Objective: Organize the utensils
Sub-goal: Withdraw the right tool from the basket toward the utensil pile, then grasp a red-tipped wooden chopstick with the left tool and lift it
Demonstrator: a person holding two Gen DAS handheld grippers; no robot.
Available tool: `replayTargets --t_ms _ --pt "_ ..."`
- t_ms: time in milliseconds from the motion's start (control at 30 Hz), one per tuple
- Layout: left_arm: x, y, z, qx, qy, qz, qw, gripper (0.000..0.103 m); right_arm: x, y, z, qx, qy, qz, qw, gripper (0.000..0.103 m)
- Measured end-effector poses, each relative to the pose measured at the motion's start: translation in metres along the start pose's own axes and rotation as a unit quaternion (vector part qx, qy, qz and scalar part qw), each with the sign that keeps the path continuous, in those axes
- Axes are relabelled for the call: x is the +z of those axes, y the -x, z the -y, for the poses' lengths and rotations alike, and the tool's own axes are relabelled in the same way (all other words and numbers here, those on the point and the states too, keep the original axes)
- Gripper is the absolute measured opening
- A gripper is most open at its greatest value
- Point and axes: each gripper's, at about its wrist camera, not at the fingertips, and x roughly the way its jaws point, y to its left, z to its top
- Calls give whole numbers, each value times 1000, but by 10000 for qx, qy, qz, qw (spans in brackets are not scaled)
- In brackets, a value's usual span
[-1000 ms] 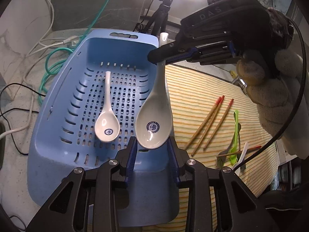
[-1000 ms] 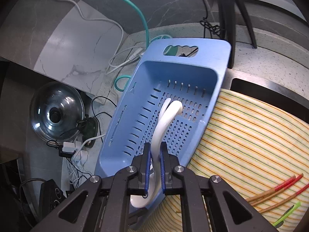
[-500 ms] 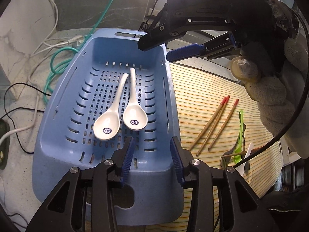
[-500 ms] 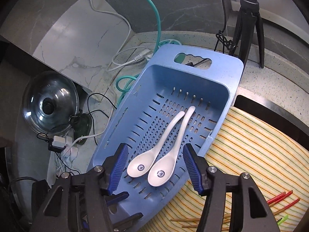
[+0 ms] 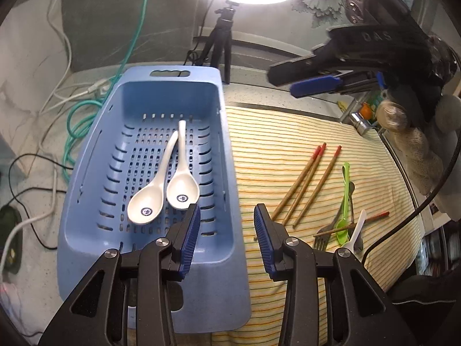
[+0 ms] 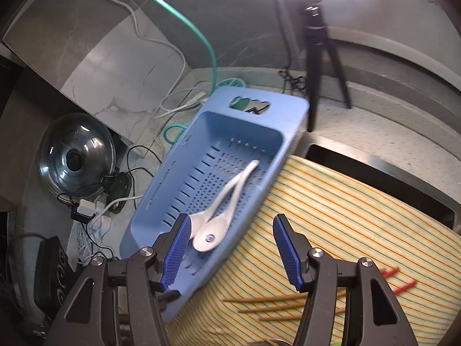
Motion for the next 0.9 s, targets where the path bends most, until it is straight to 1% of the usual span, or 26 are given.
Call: replayTargets --t_ms 133,267,367,467,533,600,633,667,700,733,800,900 --pt "6 -4 15 -19 -310 -26 9995 37 -18 30 32 -18 -358 298 9989 55" --pt "13 -13 31 -131 -593 -123 9981 37 -40 60 61 -223 -584 732 9954 55" --pt "20 -25 44 -139 -809 -265 9963 37 -53 74 77 -332 -763 811 9932 55" --pt "29 -38 57 -144 -1059 -412 9934 37 -64 76 92 -511 -960 716 9915 56" --pt "36 -48 68 -237 -1279 -522 9901 37 -70 72 103 -534 -1181 519 9902 55" --pt "41 -59 78 -311 -1418 -645 9873 29 -76 66 110 -488 -1391 381 9883 55" --pt "44 -65 82 -346 -1484 -729 9856 28 -79 62 114 -489 -1491 323 9871 55" --pt "47 -69 86 -364 -1530 -789 9844 23 -82 58 117 -495 -1586 285 9857 55" --pt "49 -75 89 -388 -1575 -871 9829 18 -84 55 119 -452 -1679 261 9844 53" --pt "51 -81 93 -427 -1608 -969 9813 17 -86 49 122 -355 -1777 210 9832 51" --pt "53 -91 98 -471 -1628 -1123 9791 17 -88 40 128 -247 -1980 92 9798 42" --pt "53 -103 105 -476 -1709 -1283 9757 17 -92 28 134 -256 -2223 -35 9746 37"
